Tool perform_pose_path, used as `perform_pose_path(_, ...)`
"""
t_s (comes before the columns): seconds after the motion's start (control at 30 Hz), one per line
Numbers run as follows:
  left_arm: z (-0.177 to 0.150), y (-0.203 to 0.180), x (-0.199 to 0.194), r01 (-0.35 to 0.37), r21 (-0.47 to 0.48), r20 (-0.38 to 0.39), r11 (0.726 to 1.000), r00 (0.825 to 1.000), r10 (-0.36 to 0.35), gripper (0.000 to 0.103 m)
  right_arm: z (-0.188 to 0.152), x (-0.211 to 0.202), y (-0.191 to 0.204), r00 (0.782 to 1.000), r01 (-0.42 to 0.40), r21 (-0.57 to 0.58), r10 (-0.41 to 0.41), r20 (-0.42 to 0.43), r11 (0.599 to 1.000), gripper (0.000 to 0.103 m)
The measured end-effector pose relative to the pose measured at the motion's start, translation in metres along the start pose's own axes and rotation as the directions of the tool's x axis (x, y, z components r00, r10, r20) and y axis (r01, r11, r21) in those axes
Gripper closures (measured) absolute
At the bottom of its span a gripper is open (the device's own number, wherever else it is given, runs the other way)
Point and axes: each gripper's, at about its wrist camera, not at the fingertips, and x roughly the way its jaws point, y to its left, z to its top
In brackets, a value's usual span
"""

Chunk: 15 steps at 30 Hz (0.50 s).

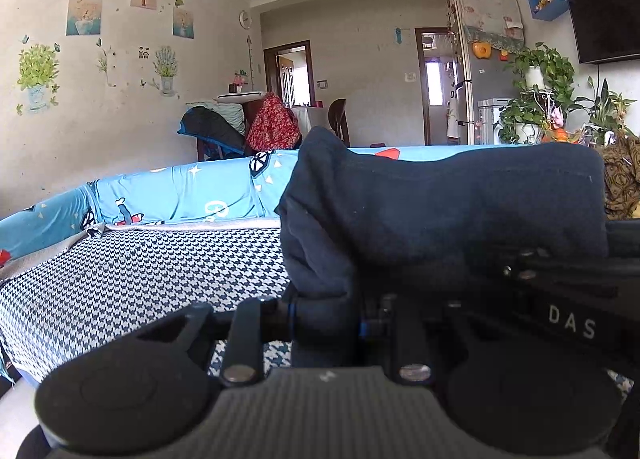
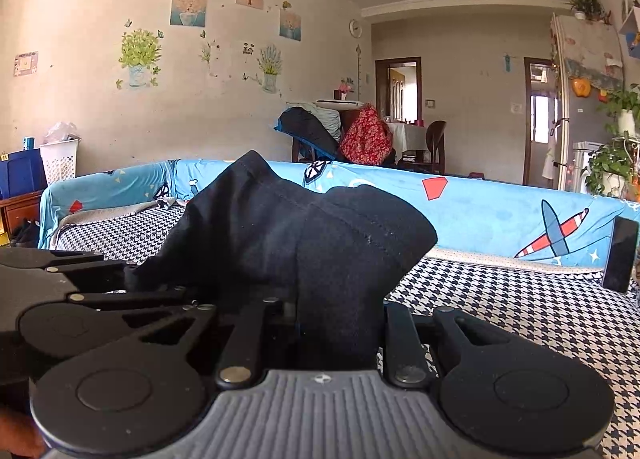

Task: Fold clothes
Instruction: 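Lift the folded black shirt off the bedspread with both tools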

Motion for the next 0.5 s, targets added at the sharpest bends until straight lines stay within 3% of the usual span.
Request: perform_pose_path(0.5, 0.003, 0.029, 0.019, -0.042, -0.036, 0.009, 0.998, 0.999, 0.043, 0.080, 0.011, 0.025, 0.018, 1.000, -0.027, -0.037, 0.027, -0.006, 0.999, 0.083)
